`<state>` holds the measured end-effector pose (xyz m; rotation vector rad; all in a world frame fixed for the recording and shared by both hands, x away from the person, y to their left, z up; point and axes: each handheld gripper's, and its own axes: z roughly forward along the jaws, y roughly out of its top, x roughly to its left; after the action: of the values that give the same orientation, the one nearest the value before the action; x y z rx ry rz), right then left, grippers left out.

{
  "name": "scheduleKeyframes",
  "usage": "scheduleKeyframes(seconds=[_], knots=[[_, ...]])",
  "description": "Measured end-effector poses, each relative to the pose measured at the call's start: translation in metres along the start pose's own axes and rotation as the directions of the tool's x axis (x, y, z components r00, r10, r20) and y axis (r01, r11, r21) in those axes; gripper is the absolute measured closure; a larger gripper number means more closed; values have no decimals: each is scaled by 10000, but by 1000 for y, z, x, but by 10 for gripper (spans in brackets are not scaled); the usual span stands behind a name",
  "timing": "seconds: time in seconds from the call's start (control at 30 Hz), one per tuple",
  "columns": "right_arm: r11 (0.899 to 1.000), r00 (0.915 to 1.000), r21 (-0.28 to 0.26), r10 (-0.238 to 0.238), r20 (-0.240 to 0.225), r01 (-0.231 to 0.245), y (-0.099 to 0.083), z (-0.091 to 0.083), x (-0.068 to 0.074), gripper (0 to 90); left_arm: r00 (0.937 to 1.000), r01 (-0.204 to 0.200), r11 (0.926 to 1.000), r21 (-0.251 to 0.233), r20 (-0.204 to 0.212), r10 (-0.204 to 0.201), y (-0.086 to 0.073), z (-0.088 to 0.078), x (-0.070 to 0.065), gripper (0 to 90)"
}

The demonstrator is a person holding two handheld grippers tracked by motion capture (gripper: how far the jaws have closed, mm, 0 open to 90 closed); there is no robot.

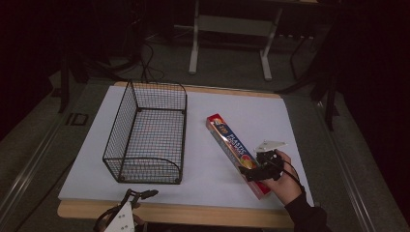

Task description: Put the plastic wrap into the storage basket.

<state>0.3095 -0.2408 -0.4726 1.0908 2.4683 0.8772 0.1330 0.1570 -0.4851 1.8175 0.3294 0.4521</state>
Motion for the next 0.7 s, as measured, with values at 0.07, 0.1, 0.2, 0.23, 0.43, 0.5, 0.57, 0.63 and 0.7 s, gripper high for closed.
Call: scheduleKeyframes(seconds=[0.07,0.1,0.2,0.23,0.43,0.5,0.57,0.63,0.7], knots=[[9993,9999,350,113,16,-113,2,4,-1,96,10000,0,10000,-3,2,0,0,0,0,0],[9977,9997,637,238,52,-240,3,7,-3,96,10000,-5,10000,2,3,5,0,0,0,0],[9954,9998,941,155,134,-167,6,13,-4,98,10000,-51,9998,175,10,51,0,1,0,0],[9939,9999,1097,88,145,-103,7,14,-4,98,10000,-68,9998,168,31,67,0,1,-1,0],[9839,9992,1750,328,213,-361,11,23,-7,125,10000,-27,10000,31,51,27,0,0,0,0],[9777,9991,2070,310,291,-364,13,26,-7,125,10000,-28,10000,23,47,28,0,0,0,0],[9735,9990,2254,338,283,-394,15,28,-8,130,10000,-47,10000,64,51,47,0,0,0,0],[9667,9986,2510,427,326,-496,18,30,-9,133,10000,-48,10000,36,62,48,0,0,0,0],[9584,9979,2786,556,332,-627,20,33,-11,142,10000,-48,10000,40,63,48,0,0,0,0]])
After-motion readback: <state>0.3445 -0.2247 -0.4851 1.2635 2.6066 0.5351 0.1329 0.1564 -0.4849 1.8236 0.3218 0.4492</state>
